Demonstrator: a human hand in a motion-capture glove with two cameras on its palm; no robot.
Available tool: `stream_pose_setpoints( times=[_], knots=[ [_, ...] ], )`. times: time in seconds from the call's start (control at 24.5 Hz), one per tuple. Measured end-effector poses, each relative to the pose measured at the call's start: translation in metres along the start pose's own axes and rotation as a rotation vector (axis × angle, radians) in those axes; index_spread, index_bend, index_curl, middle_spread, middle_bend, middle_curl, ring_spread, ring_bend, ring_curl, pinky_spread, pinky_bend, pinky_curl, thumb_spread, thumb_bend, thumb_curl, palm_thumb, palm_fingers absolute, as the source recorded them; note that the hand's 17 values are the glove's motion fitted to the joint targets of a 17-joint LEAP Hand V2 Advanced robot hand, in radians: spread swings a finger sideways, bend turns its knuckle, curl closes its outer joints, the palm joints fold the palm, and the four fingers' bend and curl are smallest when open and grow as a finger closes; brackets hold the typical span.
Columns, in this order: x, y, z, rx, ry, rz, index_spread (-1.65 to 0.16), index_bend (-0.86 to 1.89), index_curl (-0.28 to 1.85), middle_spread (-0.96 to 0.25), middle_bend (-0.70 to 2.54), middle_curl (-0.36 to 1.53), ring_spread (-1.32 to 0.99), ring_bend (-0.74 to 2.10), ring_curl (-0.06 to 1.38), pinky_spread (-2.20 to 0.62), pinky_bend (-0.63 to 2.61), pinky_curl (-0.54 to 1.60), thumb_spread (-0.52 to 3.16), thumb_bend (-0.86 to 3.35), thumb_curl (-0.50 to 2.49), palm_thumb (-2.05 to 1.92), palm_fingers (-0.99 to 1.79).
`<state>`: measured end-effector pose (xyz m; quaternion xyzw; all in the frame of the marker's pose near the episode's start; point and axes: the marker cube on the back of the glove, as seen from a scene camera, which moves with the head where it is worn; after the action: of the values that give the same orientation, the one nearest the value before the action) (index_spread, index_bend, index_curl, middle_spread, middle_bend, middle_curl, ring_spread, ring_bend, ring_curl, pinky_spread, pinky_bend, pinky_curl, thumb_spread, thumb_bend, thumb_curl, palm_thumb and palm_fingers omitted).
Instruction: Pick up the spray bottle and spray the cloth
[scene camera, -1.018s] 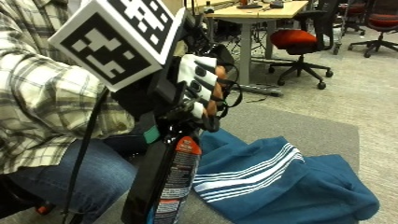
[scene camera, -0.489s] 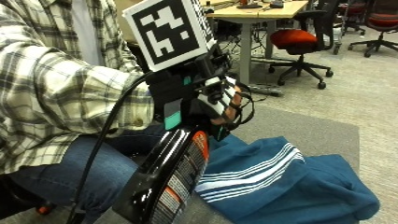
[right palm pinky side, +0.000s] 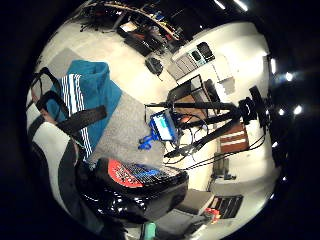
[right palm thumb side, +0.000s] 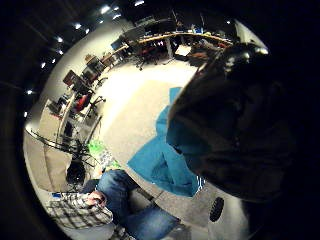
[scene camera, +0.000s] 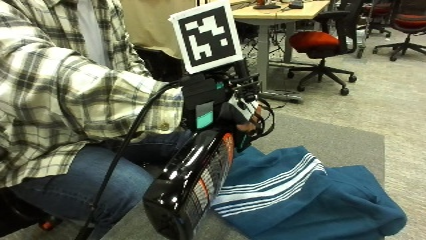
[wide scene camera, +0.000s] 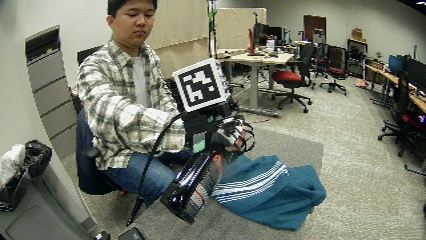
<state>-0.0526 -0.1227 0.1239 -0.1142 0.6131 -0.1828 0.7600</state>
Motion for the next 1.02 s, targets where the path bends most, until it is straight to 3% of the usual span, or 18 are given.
stream_pose_setpoints(
  times=[0.29,1.02],
  knots=[
    [-0.024,0.017,-0.006,-0.089,0.219,-0.148,-0.25,0.32,0.59,-0.15,0.62,0.53,-0.22,0.64,0.47,-0.20,0.45,0.40,0.12,-0.03,0.80,1.06,1.36],
    [-0.063,0.018,0.020,-0.164,0.341,-0.295,-0.25,0.32,0.60,-0.15,0.62,0.52,-0.23,0.64,0.47,-0.21,0.45,0.41,0.12,-0.03,0.81,1.06,1.36]
  ],
)
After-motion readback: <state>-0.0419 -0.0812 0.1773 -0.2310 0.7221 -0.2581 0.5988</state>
